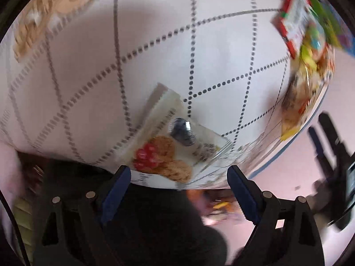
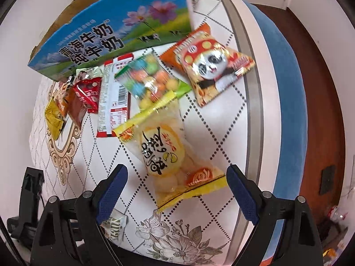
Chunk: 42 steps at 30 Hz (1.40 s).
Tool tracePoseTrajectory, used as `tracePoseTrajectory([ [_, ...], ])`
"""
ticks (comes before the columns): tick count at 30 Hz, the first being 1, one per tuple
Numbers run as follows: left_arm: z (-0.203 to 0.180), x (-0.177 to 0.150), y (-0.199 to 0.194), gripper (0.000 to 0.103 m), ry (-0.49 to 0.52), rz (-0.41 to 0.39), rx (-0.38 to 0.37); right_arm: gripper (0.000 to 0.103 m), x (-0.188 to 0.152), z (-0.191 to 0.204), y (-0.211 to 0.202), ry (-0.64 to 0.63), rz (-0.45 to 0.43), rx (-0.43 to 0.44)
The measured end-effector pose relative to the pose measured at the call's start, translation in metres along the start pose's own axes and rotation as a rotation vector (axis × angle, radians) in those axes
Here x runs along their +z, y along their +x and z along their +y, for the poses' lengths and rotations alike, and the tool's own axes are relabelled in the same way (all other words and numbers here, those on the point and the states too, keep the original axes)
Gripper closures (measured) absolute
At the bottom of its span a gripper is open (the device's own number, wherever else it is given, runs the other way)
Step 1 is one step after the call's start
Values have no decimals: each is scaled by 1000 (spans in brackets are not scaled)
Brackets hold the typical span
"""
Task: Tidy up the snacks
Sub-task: 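Grasp the oat cookie packet with left tool while right tool grasps yellow puff bag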
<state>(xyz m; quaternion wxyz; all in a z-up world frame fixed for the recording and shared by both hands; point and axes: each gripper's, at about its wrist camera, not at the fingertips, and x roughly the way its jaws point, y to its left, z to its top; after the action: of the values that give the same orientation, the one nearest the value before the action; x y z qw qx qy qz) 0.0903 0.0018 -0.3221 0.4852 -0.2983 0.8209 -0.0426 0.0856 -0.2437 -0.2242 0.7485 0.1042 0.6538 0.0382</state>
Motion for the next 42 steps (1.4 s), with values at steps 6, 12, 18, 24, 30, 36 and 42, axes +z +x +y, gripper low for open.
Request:
tracePoseTrajectory([
  [6, 11, 12, 9, 16, -118, -44, -87, 11, -5, 7, 8, -4, -7, -4],
  [12, -20, 21, -12, 28, 79, -214, 79, 11, -5, 15, 4, -18, -18, -11],
  [18, -47, 7, -17, 27, 288, -233, 219, 11, 4, 17, -4, -66, -32, -41],
  [24, -40, -13, 15, 27, 274, -171, 211, 11, 16, 19, 13, -146, -21, -53],
  [30, -59, -18, 28, 45, 319, -236, 282, 38, 21, 28, 38, -198, -2, -62],
  [36, -78, -8, 15, 45, 349, -357, 322, 40, 9, 6, 38, -6, 100, 73],
  [42, -83, -1, 26, 43, 380, -314, 300, 25, 0, -7, 35, 70, 135, 139],
])
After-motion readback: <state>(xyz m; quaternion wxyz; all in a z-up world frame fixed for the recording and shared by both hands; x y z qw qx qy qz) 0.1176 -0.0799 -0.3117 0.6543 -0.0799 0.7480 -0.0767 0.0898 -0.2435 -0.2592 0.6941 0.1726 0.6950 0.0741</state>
